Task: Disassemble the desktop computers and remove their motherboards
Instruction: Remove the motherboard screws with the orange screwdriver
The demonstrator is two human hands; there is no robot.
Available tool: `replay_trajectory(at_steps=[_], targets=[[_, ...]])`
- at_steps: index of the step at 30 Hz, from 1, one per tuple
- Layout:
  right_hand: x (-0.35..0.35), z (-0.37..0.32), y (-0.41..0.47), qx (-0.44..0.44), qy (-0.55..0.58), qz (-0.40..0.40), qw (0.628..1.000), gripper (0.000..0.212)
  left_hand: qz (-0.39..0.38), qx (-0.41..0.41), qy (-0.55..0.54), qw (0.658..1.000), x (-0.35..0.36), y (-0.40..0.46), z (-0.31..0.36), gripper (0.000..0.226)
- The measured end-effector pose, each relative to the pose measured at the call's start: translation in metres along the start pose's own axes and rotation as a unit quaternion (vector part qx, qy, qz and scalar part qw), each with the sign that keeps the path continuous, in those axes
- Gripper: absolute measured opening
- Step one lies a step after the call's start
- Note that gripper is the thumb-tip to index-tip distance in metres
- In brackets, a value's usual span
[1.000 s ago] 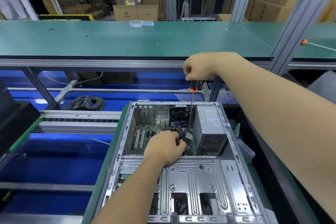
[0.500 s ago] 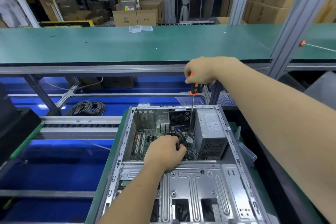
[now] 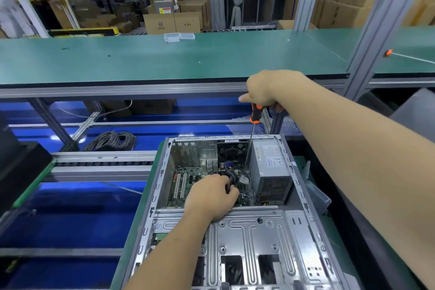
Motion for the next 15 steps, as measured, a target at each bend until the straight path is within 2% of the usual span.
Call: replay_trajectory(at_steps=[3,5,8,12,15], targets=[[0.003,-0.008,0.002,-0.062,0.066,-0.008,0.996,0.018,0.001,0.002,0.002,1.000,0.000,0.000,0.000,0.034],[0.006,-0.010,0.000,-0.067,0.091,-0.015,0.993,0.029,-0.001,0.002,0.001,1.000,0.001,0.001,-0.001,0.033],[0.001,-0.001,0.001,-0.013,0.064,0.018,0.998,0.047,-0.006,0.003,0.004,1.000,0.002,0.001,0.000,0.030],[0.002,-0.012,0.007,-0.062,0.044,-0.001,0.997,0.022,-0.012,0.016,0.020,1.000,0.007,0.003,0.002,0.020],[-0.004,-0.007,0.005,-0.029,-0.008,0.007,1.000,0.043,-0.027,0.007,0.027,0.999,0.012,0.006,-0.001,0.022]])
Point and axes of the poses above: each hand's wrist, its own y-axis towards the middle knuckle, its own x-axis out of the palm, z = x × y, the point moved 10 cm from there along y, towards the middle knuckle, and after that the axes turned 9 degrees about -x, right-handed, at the moved point
